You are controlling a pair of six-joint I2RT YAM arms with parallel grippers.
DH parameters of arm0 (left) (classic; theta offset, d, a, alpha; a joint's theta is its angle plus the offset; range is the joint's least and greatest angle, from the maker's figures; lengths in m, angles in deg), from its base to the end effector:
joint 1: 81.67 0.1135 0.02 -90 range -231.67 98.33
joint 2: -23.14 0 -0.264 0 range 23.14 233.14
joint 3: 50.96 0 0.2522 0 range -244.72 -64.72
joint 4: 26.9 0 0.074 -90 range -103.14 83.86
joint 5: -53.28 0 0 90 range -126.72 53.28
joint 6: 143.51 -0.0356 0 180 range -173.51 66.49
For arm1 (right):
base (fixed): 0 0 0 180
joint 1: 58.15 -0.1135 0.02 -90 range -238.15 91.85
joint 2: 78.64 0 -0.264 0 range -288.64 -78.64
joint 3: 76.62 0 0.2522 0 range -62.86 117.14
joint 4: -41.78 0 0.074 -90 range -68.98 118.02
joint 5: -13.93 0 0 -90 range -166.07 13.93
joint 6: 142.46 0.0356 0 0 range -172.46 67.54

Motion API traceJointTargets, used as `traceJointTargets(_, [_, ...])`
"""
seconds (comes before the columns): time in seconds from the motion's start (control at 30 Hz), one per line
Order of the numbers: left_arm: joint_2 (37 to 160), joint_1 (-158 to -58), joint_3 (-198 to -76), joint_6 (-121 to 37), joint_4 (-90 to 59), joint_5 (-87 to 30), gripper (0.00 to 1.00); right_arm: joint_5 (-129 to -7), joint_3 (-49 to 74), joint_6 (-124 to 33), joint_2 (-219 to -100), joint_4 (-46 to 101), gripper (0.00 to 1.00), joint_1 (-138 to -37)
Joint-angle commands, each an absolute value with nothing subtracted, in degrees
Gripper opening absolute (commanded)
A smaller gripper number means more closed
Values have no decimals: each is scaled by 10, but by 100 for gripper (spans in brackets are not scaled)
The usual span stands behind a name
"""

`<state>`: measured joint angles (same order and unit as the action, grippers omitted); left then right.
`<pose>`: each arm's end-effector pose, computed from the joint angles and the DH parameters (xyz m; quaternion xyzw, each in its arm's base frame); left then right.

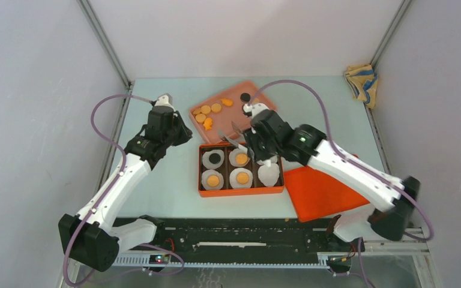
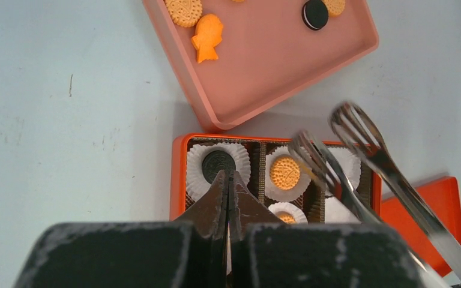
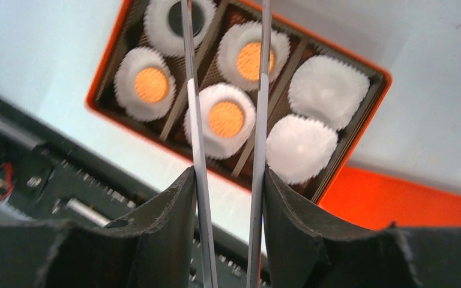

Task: Pack the cookies

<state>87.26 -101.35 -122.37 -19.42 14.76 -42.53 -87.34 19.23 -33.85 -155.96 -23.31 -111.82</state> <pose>0.2321 -0.0792 0.3213 -0.1342 0.8734 -0.1708 0.4359 0.1692 0.2183 0.3721 -0.2438 0.8925 0.1435 0.3512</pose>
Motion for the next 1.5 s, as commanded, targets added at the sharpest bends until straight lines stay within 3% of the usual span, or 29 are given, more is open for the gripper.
traceJointTargets(0.0, [869,-1010,-1258,-197,136,-433,0,-891,235,-397,-1654,-149,46,-1070])
traceJointTargets(0.23, [863,-1011,-1263,-206,149,-453,0,-861,321,-419,-1803,-115,40,-1019])
traceJointTargets(0.6, [869,-1009,-1263,-207,152,-458,0,-785,452,-422,-1953,-116,43,-974])
traceJointTargets(1.07, [870,-1009,-1259,-204,151,-455,1,-782,578,-419,-2060,-157,45,-954])
traceJointTargets(1.3, [866,-1009,-1254,-202,148,-452,1,-774,603,-415,-2084,-160,52,-945])
traceJointTargets(1.4, [868,-1009,-1252,-203,147,-452,0,-766,625,-417,-2096,-166,50,-944])
traceJointTargets(1.47, [869,-1009,-1251,-203,147,-452,1,-767,635,-422,-2102,-168,44,-944])
